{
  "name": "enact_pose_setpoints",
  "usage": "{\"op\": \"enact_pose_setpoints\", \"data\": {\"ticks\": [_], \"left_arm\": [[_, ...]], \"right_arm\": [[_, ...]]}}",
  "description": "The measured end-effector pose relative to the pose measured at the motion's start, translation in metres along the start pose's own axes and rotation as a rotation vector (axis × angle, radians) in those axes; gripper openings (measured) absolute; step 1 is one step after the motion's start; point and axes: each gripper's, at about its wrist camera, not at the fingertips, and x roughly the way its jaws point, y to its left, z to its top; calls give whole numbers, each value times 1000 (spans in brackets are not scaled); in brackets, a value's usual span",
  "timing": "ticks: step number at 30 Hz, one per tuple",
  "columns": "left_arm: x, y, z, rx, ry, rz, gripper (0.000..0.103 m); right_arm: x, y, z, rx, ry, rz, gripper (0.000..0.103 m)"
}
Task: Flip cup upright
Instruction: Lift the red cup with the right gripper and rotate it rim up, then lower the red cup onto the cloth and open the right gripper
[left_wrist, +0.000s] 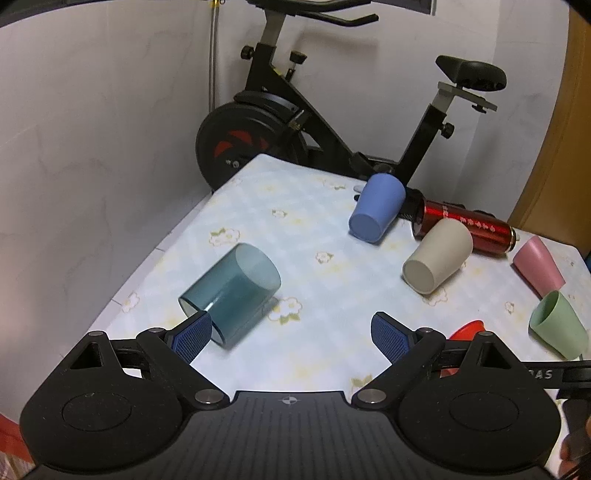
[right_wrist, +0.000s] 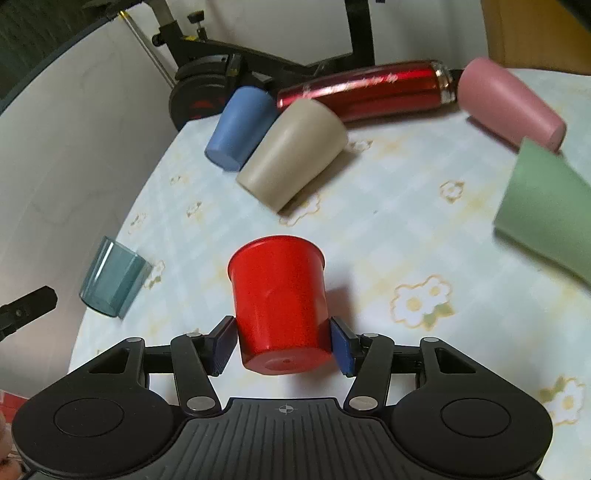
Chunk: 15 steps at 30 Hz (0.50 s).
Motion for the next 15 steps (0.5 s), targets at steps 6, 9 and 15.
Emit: {"op": "enact_pose_setpoints", "data": {"ticks": [6,9,15], "left_arm": [[5,-9,-5,16,19,-24,95],[5,-12,-9,25,24,-36,95],[2,-19,-14,23,24,-89,95]], "right_arm": [[9,2,-12,-26,24,-4,51],[11,-1,-15,-21,43,8,52],[-4,-9,-22,-49,-6,3,61]]}}
